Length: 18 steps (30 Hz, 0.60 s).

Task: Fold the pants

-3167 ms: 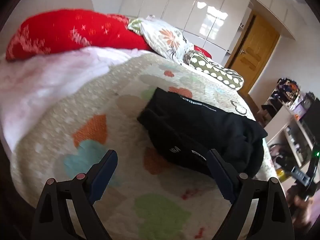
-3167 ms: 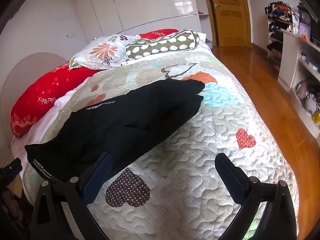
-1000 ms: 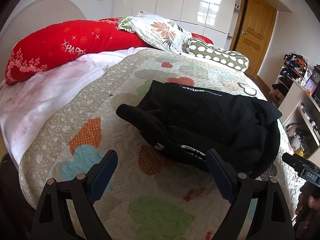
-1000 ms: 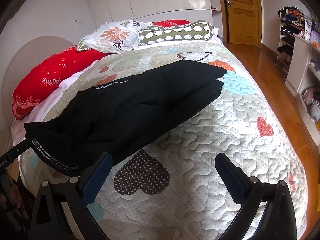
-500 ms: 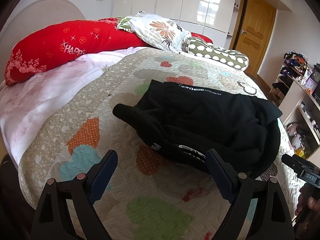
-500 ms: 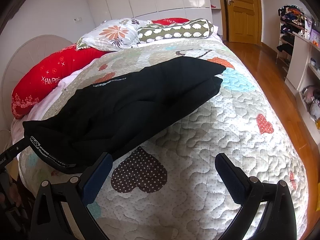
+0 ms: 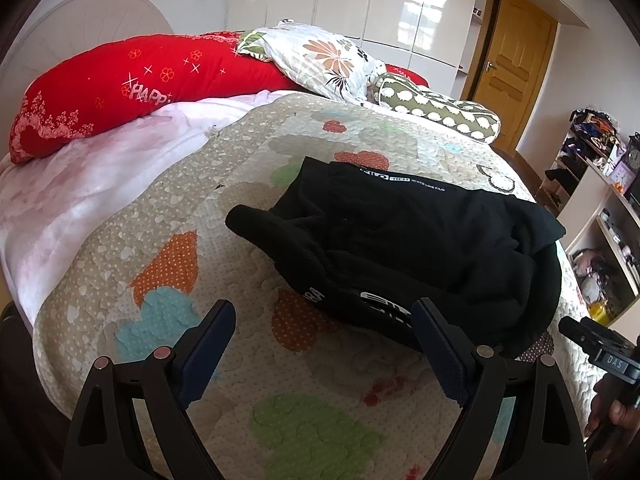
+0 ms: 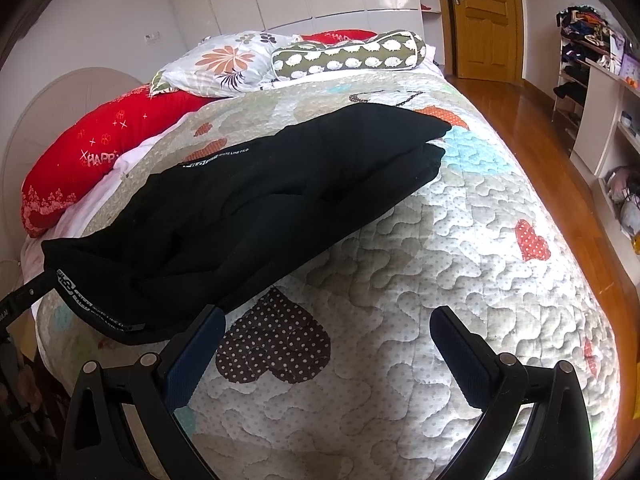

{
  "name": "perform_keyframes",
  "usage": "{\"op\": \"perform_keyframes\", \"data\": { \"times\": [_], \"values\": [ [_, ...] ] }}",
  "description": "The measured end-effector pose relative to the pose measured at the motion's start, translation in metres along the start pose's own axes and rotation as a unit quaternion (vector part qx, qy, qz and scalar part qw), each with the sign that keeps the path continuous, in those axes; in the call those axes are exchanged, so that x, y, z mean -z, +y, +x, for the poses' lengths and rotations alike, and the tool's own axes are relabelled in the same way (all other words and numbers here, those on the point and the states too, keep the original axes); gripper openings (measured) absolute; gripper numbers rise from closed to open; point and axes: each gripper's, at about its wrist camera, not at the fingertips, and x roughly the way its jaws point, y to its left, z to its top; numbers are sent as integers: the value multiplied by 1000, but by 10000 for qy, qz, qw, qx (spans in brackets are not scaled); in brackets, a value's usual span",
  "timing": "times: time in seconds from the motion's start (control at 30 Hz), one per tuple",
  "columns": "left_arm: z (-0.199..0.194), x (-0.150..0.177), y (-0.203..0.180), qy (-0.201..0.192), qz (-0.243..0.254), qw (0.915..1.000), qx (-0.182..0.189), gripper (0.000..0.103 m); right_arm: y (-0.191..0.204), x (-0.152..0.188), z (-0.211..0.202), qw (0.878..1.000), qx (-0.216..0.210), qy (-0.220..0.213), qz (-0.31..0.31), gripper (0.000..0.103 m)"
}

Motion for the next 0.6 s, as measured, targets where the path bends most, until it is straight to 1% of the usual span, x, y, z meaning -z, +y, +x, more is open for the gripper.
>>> {"op": "perform_keyframes", "data": {
  "times": [0.37,0.43,0.6],
  "values": [
    [4,-2,1,40,-75,10000,30,89,-2,2,4,10000,2,56,41,103],
    [5,-4,1,51,-116,9999,71,89,-4,1,6,10000,0,54,62,103],
    [11,-11,3,144,-374,9987,327,90,-12,-5,5,9999,-33,-3,165,103]
  ]
}}
